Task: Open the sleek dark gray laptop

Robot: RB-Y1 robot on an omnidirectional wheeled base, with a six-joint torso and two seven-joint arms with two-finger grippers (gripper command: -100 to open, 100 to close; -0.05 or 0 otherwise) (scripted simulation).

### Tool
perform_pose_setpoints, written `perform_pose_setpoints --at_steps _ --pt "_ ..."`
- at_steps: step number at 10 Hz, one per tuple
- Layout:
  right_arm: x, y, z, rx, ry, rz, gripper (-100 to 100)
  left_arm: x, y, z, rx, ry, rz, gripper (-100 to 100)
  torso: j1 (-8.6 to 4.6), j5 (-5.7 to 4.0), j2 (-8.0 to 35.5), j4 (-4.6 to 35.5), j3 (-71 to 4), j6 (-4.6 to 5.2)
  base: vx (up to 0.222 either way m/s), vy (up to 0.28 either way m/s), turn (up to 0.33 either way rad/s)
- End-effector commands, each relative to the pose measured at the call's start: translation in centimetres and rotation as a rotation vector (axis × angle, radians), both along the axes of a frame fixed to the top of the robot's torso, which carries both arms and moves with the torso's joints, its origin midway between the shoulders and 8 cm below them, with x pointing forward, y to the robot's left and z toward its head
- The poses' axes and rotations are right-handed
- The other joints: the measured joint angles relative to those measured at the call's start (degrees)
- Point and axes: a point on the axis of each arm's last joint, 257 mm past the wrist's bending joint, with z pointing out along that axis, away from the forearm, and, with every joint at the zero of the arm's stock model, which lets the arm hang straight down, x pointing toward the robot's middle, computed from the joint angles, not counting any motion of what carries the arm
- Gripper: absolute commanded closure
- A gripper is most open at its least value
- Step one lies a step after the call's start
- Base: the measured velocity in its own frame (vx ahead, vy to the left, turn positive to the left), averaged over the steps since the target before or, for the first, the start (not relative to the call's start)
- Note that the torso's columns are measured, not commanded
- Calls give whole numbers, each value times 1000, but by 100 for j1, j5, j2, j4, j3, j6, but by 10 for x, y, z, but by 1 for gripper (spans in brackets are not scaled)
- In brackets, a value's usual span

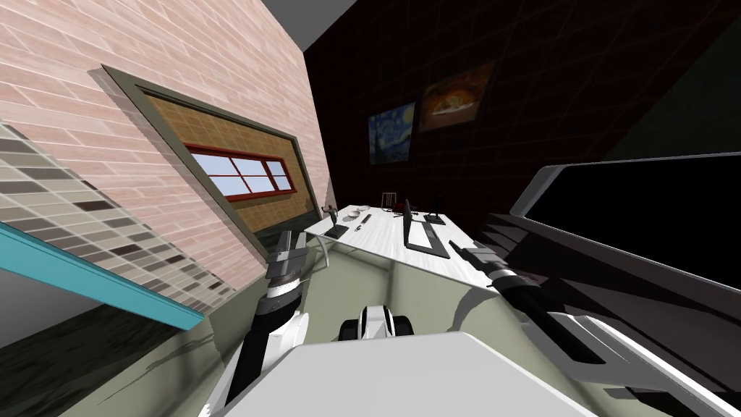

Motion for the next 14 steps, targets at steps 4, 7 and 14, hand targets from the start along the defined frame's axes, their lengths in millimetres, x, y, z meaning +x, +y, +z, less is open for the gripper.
perform_pose_setpoints --at_steps 4,7,14 --pt "-9 -66 5 -269 130 -136 -100 0 0 0 0 0 0 0 21 8 9 3 6 0 97 230 66" --pt "-15 -98 12 -384 186 -204 -100 0 0 0 0 0 0 0 4 2 -3 -1 -3 0 137 211 74" --pt "-25 -154 40 -608 276 -329 -100 0 0 0 0 0 0 0 24 9 -3 -1 -3 -5 94 172 54"
